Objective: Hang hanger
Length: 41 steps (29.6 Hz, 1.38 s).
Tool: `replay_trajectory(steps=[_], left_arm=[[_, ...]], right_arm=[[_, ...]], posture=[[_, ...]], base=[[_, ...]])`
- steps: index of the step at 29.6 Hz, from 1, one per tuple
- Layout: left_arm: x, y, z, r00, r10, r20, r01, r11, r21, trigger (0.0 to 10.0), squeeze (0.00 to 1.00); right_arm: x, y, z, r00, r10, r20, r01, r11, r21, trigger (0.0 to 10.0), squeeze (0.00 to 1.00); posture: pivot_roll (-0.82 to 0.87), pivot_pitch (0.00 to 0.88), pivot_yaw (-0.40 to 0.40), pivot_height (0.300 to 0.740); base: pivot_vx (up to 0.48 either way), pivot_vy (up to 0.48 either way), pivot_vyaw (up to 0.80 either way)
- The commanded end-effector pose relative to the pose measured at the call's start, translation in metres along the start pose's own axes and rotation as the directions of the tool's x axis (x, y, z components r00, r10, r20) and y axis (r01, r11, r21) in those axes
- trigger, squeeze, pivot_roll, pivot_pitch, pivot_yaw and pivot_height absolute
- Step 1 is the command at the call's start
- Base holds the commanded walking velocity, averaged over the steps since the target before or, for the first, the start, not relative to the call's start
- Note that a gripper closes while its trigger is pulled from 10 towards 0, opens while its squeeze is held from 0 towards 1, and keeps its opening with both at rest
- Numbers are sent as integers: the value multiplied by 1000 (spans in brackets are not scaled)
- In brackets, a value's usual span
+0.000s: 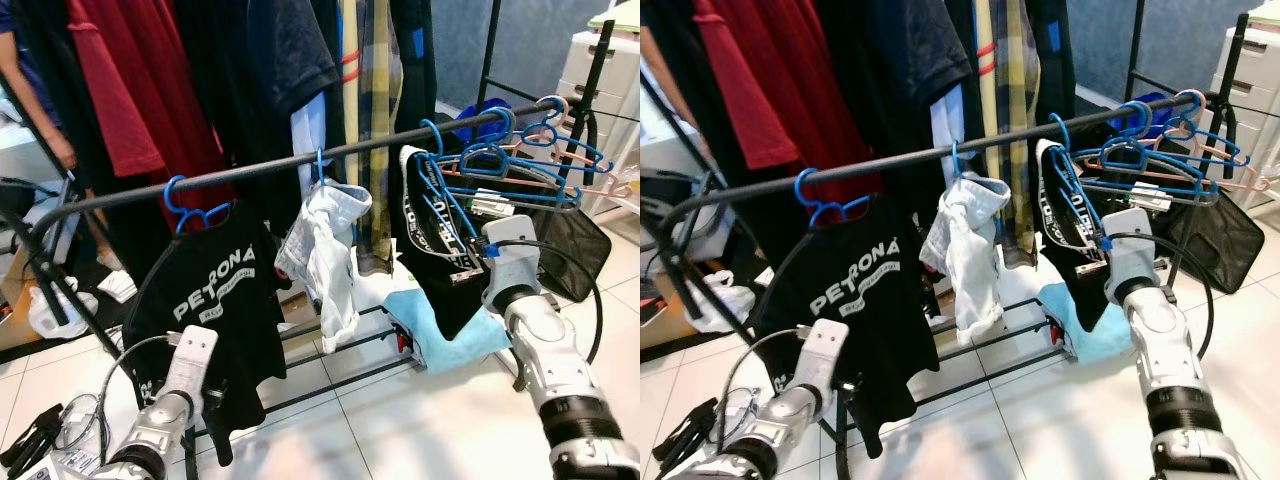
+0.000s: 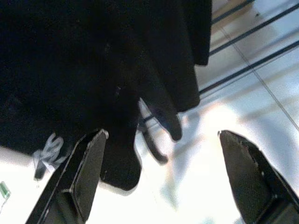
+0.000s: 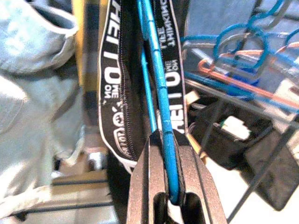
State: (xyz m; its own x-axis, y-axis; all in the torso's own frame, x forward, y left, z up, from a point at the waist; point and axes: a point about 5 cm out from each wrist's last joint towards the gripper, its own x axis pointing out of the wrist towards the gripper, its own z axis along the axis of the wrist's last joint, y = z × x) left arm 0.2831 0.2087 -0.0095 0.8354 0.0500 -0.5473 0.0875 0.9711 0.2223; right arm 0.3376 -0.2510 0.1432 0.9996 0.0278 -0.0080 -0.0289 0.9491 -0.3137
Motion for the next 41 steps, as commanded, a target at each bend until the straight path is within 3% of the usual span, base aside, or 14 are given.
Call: replay_trajectory(steps=[1, 8, 11, 14, 16, 20, 23, 25, 26, 29, 32, 36, 40, 41], left_arm=[[0, 8, 2, 1000, 12, 0, -12, 1000, 10, 10000, 0], [0, 11, 2, 1000, 13, 5, -14, 1000, 20, 10000, 0], [-1, 14, 5, 1000, -7, 27, 7, 1000, 10, 10000, 0], [0, 17, 16, 995, -59, 78, 59, 998, 5, 10000, 0], [0, 17, 16, 995, -59, 78, 59, 998, 5, 10000, 0], [1, 17, 30, 981, -127, 148, 129, 992, -2, 10000, 0], [0, 16, 36, 968, -170, 184, 171, 985, 9, 10000, 0], [0, 16, 36, 968, -170, 184, 171, 985, 9, 10000, 0], [-2, 15, 42, 947, -230, 223, 230, 973, 30, 10000, 0], [-3, 15, 46, 937, -254, 238, 250, 967, 47, 10000, 0], [-6, 22, 55, 920, -282, 273, 268, 959, 88, 10000, 0], [-9, 29, 66, 899, -293, 324, 277, 956, 96, 10000, 0], [-18, 42, 92, 831, -328, 449, 315, 943, 106, 10000, 0], [-29, 51, 109, 768, -362, 528, 366, 925, 101, 10000, 0]], right_arm=[[1, 6, 1, 1000, 16, -3, -16, 1000, 2, 0, 0], [-5, 10, -7, 998, 43, -55, -43, 999, 16, 0, 0], [-11, 25, 4, 978, 209, -11, -207, 976, 64, 0, 0], [-29, 56, 23, 861, 501, 84, -507, 858, 84, 0, 0], [-29, 56, 23, 861, 501, 84, -507, 858, 84, 0, 0], [-47, 73, 29, 732, 675, 90, -681, 731, 54, 0, 0], [-53, 76, 34, 680, 726, 102, -732, 679, 45, 0, 0], [-53, 76, 34, 680, 726, 102, -732, 679, 45, 0, 0], [-61, 78, 43, 613, 780, 126, -789, 613, 43, 0, 0], [-66, 78, 48, 568, 812, 137, -822, 568, 37, 0, 0], [-77, 71, 55, 473, 872, 125, -881, 473, 33, 0, 0], [-80, 63, 57, 449, 888, 102, -893, 448, 29, 0, 0], [-84, 50, 57, 415, 908, 59, -909, 413, 45, 0, 0], [-85, 46, 56, 394, 918, 39, -919, 392, 53, 0, 0]], posture=[[-96, 0, 112, 740], [-94, 0, 110, 740], [-99, 0, 98, 740], [-98, 0, 87, 740], [-98, 0, 87, 740], [-101, 0, 74, 740], [-100, 0, 71, 740], [-100, 0, 71, 740], [-95, 0, 64, 740], [-88, 0, 61, 740], [-81, 0, 60, 740], [-79, 0, 58, 740], [-79, 0, 58, 740], [-78, 0, 57, 740]], base=[[-304, 0, 0], [-296, 0, 0], [-276, 0, 0], [-281, 0, 0], [-281, 0, 0], [-279, 0, 0], [-278, 0, 254], [-270, 0, 763], [-259, 0, 763], [-249, 0, 763], [0, 0, 763], [0, 0, 763], [0, 0, 763], [0, 0, 763]])
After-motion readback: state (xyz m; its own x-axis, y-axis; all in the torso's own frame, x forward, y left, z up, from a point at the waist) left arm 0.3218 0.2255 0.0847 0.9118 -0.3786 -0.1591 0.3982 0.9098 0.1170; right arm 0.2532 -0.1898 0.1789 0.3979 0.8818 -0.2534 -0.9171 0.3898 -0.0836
